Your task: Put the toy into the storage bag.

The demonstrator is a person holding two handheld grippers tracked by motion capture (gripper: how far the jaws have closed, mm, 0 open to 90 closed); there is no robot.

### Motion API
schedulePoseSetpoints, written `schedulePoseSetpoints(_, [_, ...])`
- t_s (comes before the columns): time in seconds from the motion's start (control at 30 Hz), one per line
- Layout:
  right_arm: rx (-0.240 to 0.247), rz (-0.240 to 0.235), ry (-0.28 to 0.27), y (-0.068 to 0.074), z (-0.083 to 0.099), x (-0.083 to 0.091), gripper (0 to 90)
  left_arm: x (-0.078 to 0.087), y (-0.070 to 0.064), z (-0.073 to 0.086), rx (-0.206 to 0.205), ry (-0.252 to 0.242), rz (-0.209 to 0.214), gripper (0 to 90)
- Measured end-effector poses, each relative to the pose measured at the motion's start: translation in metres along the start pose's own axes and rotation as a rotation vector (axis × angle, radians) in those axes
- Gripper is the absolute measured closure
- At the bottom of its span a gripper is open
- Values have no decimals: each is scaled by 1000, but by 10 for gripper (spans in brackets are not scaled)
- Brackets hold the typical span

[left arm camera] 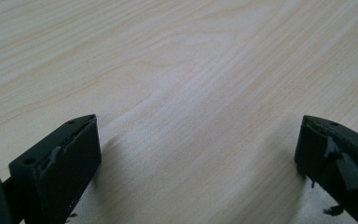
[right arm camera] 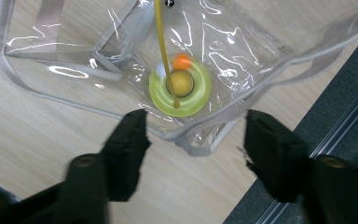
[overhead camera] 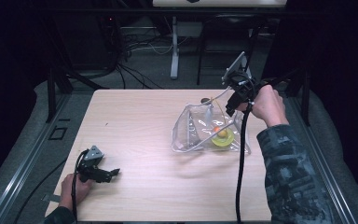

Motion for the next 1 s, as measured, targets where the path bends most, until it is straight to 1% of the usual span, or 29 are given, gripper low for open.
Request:
schedulePoseSetpoints(0.07, [-17,-5,-9,-3,5,2,202,0,0,0,1,0,1,3])
schedulePoseSetpoints(0.1, [-27,-10,-14,-4,7,3,170,0,0,0,0,0,0,3])
schedulePoseSetpoints(0.2, [-48,-11,-37,-8,14,8,120,0,0,0,0,2,3,4])
schedulePoseSetpoints(0.23, [-54,-7,-42,-10,16,9,87,0,0,0,-4,3,2,3])
schedulePoseSetpoints(0.27, [-61,-5,-47,-12,19,10,52,0,0,0,1,0,0,3])
schedulePoseSetpoints(0.33, [-70,0,-53,-13,24,12,5,0,0,0,0,2,3,3])
schedulePoseSetpoints(0.5, [-84,11,-73,-18,39,16,0,0,0,0,0,1,2,3])
schedulePoseSetpoints(0.6, [-100,13,-91,-19,47,15,0,0,0,0,-1,1,1,3])
schedulePoseSetpoints(0.67, [-98,19,-107,-20,54,13,0,-1,0,0,4,-7,-4,3])
schedulePoseSetpoints(0.73, [-108,10,-102,-19,60,12,0,-1,0,0,3,-6,-4,3])
schedulePoseSetpoints(0.8, [-100,17,-97,-20,67,10,0,0,0,0,0,-4,-5,3])
schedulePoseSetpoints(0.83, [-109,15,-102,-19,70,8,0,0,0,0,0,-3,-7,3])
schedulePoseSetpoints(0.9, [-106,19,-97,-19,76,5,0,0,0,0,-1,-4,-5,3])
schedulePoseSetpoints(0.93, [-109,18,-96,-19,80,3,0,0,1,0,-5,-2,-6,3])
schedulePoseSetpoints(1.0, [-120,13,-93,-18,87,-1,0,0,0,0,-1,-3,-6,3])
Point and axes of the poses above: each handheld gripper's, and its own axes: x roughly backward along the jaws, z roughly out of its underside, y roughly to its left, the point moved 8 cm from there along -x, roughly forward along the jaws, and after that the axes turned 10 degrees about z, right-handed, at the moved point
